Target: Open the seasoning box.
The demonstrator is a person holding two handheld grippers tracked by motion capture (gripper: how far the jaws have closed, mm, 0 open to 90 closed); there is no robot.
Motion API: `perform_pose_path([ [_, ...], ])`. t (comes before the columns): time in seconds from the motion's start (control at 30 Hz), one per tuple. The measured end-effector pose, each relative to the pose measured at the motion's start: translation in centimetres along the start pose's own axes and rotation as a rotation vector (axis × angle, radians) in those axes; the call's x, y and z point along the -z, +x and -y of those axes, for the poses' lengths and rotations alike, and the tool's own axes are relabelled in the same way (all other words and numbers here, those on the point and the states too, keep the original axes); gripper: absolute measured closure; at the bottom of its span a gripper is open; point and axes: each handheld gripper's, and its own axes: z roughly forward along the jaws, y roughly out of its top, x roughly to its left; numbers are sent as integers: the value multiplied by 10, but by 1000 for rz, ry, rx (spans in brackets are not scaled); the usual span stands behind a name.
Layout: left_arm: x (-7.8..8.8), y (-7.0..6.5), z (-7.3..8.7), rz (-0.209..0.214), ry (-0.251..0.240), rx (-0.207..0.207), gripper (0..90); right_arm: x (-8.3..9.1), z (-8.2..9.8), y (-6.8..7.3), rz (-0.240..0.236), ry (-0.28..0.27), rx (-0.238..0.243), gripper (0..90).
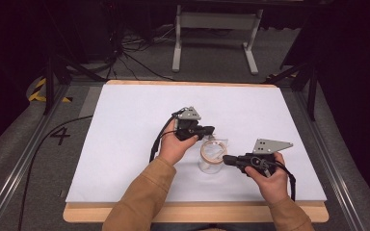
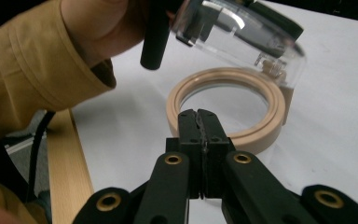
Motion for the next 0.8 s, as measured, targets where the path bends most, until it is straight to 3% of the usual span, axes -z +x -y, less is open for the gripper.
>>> perform_pose_path([
  [0.17, 4, -1, 1, -6, -1, 9, 890, 0, -2, -2, -3, -37, -5, 900],
  [0.3, 9, 1, 4, -43, 12, 4, 889, -1, -3, -3, -6, -40, -1, 900],
  [0.47, 22, 2, 6, -60, 17, 23, 882, 0, -6, -4, -13, -43, 5, 900],
  [0.8, 53, -4, 9, -103, 41, 14, 868, 3, -16, -11, -9, -36, 34, 900],
])
